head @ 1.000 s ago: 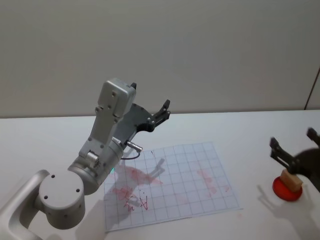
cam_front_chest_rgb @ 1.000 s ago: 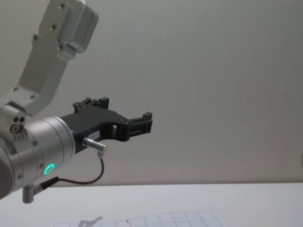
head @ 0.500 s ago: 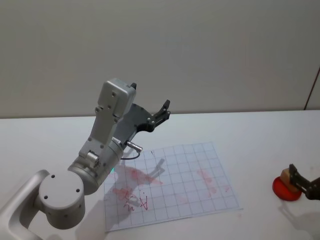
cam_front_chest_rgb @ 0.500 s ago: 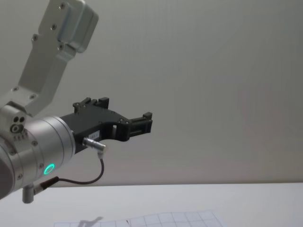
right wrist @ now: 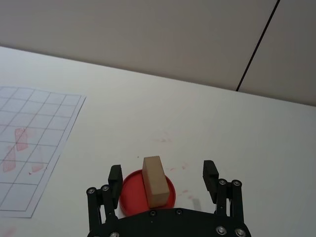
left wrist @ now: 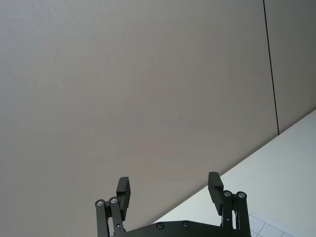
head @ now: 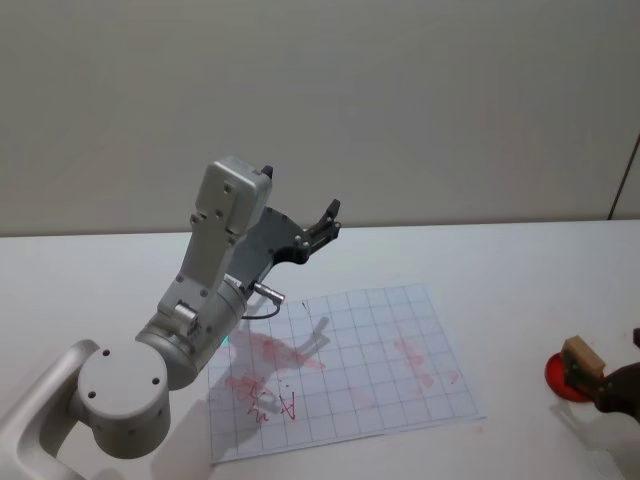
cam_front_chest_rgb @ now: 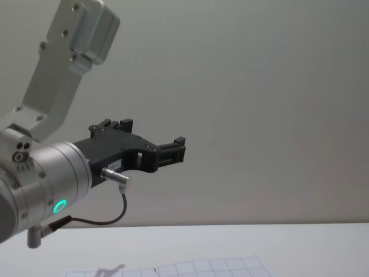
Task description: Use the one hand to pick up the stamp and affix it onto the A4 paper.
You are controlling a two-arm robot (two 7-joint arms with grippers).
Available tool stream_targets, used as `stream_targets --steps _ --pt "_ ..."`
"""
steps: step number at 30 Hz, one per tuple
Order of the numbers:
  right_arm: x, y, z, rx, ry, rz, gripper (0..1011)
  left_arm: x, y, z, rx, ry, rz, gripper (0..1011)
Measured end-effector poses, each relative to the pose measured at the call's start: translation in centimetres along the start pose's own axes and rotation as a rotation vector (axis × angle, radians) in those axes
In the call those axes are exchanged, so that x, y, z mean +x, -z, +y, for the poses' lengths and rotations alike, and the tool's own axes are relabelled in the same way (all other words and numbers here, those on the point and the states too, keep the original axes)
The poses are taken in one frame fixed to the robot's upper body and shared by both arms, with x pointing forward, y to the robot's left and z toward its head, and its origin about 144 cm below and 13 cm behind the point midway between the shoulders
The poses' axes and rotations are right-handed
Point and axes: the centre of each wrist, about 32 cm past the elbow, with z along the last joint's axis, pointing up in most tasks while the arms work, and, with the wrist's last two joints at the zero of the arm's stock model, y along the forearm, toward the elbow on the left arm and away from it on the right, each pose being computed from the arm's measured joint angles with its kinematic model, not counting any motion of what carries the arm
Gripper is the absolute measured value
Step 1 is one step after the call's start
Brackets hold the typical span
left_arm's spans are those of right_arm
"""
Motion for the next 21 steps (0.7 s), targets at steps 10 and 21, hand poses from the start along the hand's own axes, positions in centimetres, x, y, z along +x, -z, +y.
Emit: stream_targets --steps 10,21 --pt "-0.3 0.8 1.7 -0.059 -0.015 -0.015 1001 0.0 0.0 0.0 0.000 0.000 0.000 1001" --pt "-0.6 1.2 2.9 -0.083 -0.025 -0.023 909 0.0 0.0 0.0 0.000 0.000 0.000 1001"
